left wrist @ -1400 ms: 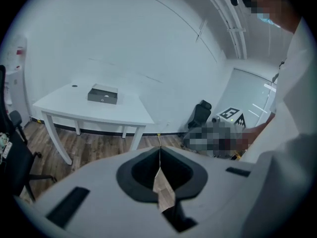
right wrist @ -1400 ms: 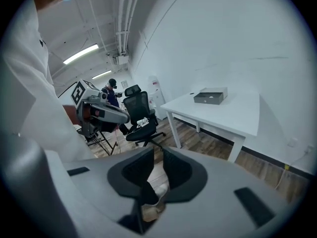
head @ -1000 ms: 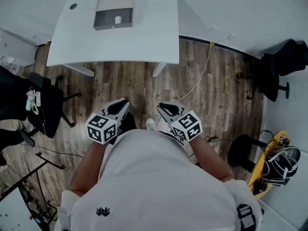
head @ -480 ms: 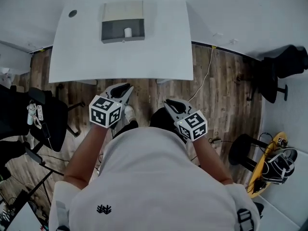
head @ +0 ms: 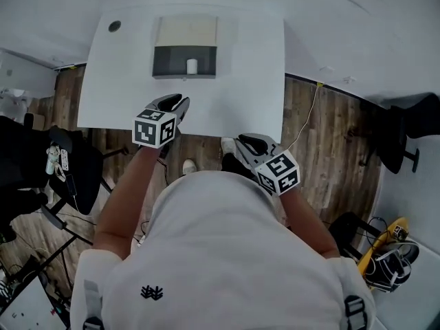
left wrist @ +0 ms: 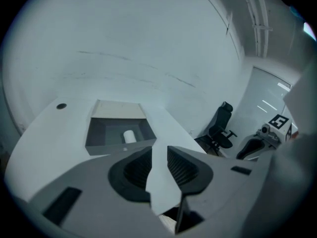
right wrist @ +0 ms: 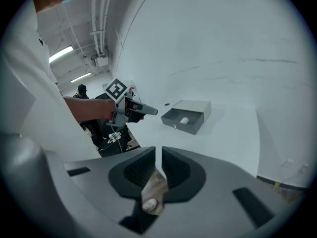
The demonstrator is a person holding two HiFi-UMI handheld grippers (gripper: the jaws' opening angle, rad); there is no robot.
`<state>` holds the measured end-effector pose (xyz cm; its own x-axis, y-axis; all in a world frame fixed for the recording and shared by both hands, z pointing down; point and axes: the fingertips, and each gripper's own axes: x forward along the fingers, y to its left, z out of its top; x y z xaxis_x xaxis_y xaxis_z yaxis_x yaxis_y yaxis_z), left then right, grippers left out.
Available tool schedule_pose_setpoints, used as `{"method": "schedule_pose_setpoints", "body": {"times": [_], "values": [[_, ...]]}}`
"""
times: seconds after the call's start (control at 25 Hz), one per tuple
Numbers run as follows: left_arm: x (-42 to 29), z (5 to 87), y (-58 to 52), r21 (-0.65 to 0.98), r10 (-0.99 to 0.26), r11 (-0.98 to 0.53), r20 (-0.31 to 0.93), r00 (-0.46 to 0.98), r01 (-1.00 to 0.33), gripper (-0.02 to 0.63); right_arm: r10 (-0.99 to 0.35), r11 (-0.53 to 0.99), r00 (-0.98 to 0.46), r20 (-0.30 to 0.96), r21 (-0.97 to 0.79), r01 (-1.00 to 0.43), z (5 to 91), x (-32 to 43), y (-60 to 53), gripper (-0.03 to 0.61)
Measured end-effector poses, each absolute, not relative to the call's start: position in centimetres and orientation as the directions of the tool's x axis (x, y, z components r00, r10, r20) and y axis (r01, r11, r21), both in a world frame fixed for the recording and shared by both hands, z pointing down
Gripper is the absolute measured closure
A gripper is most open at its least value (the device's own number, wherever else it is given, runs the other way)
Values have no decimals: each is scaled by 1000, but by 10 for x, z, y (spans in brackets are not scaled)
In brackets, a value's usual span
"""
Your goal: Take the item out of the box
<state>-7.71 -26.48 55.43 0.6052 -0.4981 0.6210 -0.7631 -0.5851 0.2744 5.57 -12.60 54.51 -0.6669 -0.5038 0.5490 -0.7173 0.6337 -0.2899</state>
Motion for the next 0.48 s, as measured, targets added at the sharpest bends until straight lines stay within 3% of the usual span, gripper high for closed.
{"method": "schedule_pose_setpoints", "body": {"times": [0.48], "values": [[-68, 607, -376, 171, -466, -472, 784, 410, -865, 469, -491, 639, -690, 532, -319, -700, 557, 129, -196, 537]]}}
